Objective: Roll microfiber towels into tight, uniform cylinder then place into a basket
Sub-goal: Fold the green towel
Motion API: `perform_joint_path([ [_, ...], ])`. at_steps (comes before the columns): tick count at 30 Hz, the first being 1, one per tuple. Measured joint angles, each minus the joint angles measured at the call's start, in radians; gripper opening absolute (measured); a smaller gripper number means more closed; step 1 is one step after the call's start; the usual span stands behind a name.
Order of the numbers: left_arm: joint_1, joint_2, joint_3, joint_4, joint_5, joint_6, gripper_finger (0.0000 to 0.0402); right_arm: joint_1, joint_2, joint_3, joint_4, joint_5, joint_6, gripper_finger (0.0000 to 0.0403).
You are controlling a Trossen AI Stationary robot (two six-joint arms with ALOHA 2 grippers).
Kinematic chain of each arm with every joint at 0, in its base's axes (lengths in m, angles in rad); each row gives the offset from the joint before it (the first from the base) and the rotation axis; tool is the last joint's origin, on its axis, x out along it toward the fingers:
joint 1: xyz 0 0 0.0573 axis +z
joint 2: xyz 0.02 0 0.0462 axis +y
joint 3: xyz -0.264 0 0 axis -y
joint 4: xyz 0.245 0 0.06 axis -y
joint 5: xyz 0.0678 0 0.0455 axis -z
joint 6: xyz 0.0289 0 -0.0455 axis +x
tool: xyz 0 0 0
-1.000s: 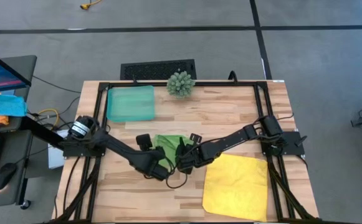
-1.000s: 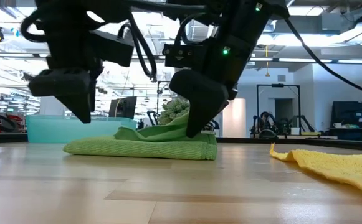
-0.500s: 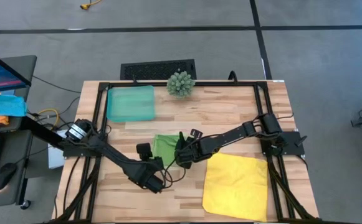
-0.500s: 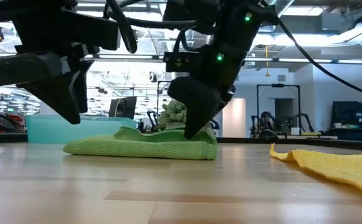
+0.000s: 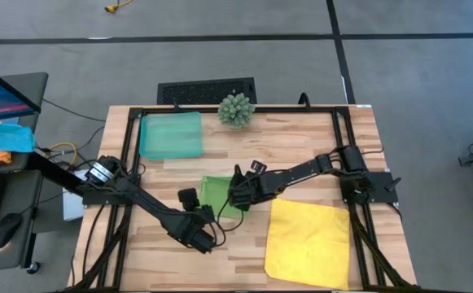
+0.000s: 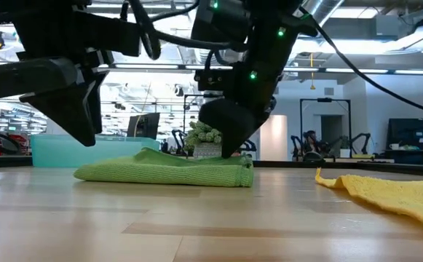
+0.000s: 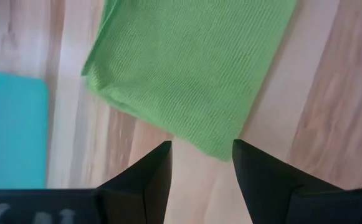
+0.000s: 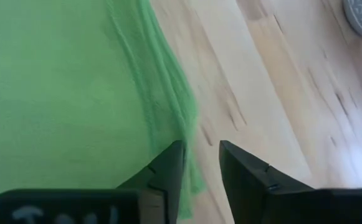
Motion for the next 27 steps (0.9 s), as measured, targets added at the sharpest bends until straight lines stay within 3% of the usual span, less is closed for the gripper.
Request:
perform_joint_path([
  [8, -0.045, 0.0, 0.0, 0.032, -0.078, 0.114, 0.0162, 0.03, -0.073, 0.001, -0.128, 0.041, 0.006, 0.0113],
  [14, -0.081, 0.0, -0.001, 0.031, -0.102, 0.118, 0.0162, 0.122, -0.15, -0.001, -0.278, 0.142, 0.064, 0.0106],
  [19, -0.107, 0.0, -0.058, 0.057, -0.103, 0.087, 0.0162, 0.21, -0.157, -0.002, -0.395, 0.164, 0.116, 0.0108],
  [24, -0.132, 0.0, -0.142, 0.094, -0.101, 0.023, 0.0162, 0.283, -0.157, -0.002, -0.501, 0.174, 0.22, 0.0108],
  [27, -0.145, 0.0, -0.165, 0.091, -0.102, 0.005, 0.0162, 0.328, -0.157, -0.002, -0.649, 0.25, 0.347, 0.0108],
])
